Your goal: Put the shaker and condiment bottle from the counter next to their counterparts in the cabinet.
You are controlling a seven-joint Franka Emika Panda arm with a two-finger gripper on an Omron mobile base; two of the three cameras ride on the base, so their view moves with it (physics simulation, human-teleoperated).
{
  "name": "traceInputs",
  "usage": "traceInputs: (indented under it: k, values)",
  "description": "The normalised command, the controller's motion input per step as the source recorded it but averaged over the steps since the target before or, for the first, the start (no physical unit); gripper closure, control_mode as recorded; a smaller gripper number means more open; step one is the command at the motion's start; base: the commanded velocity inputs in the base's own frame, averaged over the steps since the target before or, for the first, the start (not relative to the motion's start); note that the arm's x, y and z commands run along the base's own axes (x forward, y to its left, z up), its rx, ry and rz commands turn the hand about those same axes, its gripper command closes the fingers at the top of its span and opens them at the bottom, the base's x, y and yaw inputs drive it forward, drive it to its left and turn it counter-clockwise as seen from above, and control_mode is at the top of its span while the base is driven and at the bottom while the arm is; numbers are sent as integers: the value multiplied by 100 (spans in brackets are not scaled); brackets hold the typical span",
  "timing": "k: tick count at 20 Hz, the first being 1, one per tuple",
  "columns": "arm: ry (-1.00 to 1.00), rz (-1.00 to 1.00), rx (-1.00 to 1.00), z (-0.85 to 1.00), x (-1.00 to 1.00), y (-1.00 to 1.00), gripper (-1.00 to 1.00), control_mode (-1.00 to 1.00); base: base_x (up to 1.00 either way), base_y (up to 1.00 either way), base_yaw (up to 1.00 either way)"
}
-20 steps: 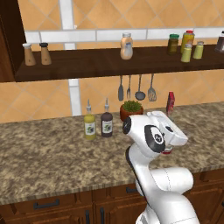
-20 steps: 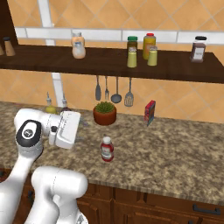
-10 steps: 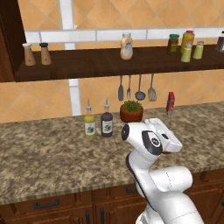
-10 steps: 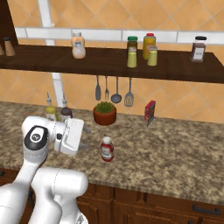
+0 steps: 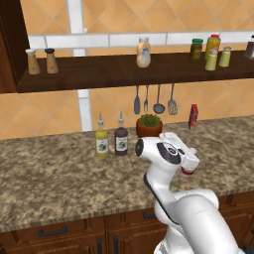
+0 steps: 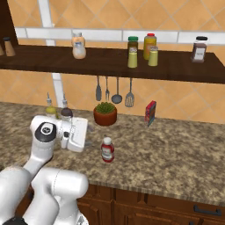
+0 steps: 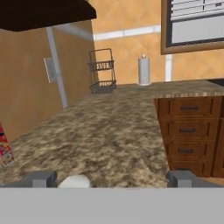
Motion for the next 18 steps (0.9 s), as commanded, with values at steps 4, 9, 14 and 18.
traceInputs:
  k: [4, 9, 14, 18]
  values:
    - [0, 0, 0, -54, 20, -15, -100, -100, 0, 0, 0]
    - [0, 0, 0, -51, 23, -34, -100, -100, 0, 0, 0]
    - [0, 1, 0, -32, 37, -31, -100, -100, 0, 0, 0]
    - [0, 0, 0, -13, 46, -7, -100, -100, 0, 0, 0]
